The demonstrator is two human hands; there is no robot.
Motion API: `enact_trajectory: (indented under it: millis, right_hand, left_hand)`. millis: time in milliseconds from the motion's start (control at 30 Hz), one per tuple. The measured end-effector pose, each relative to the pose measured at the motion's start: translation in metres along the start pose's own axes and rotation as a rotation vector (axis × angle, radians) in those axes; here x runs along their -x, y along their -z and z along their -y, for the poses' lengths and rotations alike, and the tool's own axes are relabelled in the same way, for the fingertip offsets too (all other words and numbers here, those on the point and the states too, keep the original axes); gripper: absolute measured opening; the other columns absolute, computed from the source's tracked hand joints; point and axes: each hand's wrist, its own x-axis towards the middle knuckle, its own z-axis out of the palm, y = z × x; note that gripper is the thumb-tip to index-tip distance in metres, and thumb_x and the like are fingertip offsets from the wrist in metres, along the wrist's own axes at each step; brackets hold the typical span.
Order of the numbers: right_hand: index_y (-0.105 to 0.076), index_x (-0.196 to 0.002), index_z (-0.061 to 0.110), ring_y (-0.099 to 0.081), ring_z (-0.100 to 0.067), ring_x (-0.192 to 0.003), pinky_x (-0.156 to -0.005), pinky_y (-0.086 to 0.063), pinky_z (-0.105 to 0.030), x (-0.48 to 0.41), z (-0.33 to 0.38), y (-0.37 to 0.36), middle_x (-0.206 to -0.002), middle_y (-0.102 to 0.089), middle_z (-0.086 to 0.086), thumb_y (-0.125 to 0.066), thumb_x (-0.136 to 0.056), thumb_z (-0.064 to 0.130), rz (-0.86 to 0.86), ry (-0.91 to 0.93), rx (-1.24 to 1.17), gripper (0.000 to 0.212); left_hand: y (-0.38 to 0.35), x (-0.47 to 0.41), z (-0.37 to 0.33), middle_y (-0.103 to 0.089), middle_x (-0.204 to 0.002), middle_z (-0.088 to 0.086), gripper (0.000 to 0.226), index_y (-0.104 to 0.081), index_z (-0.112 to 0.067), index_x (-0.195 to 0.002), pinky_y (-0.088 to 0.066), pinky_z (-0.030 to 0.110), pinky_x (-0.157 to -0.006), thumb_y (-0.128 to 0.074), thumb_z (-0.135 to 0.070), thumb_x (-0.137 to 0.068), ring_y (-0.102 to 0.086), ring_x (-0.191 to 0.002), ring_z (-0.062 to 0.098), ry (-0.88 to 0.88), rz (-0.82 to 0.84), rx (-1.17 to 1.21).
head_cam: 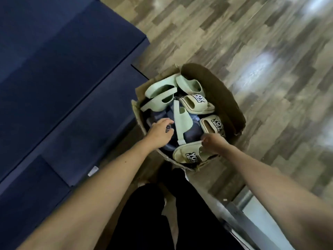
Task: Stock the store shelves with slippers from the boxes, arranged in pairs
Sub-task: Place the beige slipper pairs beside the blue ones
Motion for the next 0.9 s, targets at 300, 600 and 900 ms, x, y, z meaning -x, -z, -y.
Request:
enact_trajectory:
  millis: [300,600,900]
  right_hand:
    - [-0.049,-0.13,0.01,-0.045,-0.03,-0.123,-0.096,-0.036,-0.029,-0.091,-0.056,-0.05,-0.134,-0.047,-0.014,-0.048,-0.091,0.016,-0.091,-0.123,-0.207,0.039]
    - [-0.022,-0.145,0.014,-0.032,-0.033,-0.133,-0.111,-0.028,-0.041,-0.185,-0.112,-0.054,-0.144,-0.032,-0.017,-0.056,-0.087,0.016,-0.315,-0.258,-0.429,0.068]
    - [0.002,-0.148,0.026,-0.012,-0.039,-0.141,-0.116,-0.018,-0.051,-0.214,-0.139,-0.027,-0.149,-0.026,-0.019,-0.071,-0.077,0.037,-0.027,-0.318,-0.281,0.102]
  left_hand:
    - [-0.133,-0.073,0.021,-0.047,-0.137,0.009,0.039,-0.049,-0.009,-0.13,-0.035,0.027,-0.099,-0.05,-0.021,-0.093,-0.046,-0.124,0.024,0.289,0.153,0.182]
    - [-0.231,-0.114,0.028,-0.002,-0.149,0.006,0.102,-0.002,-0.03,-0.147,-0.026,0.044,-0.107,-0.064,-0.06,-0.072,-0.011,-0.132,0.036,0.459,0.226,-0.074]
    - [-0.237,-0.11,0.015,0.003,-0.147,0.005,0.084,-0.011,-0.036,-0.144,-0.041,0.031,-0.092,-0.064,-0.029,-0.079,-0.037,-0.118,0.032,0.578,0.021,0.232]
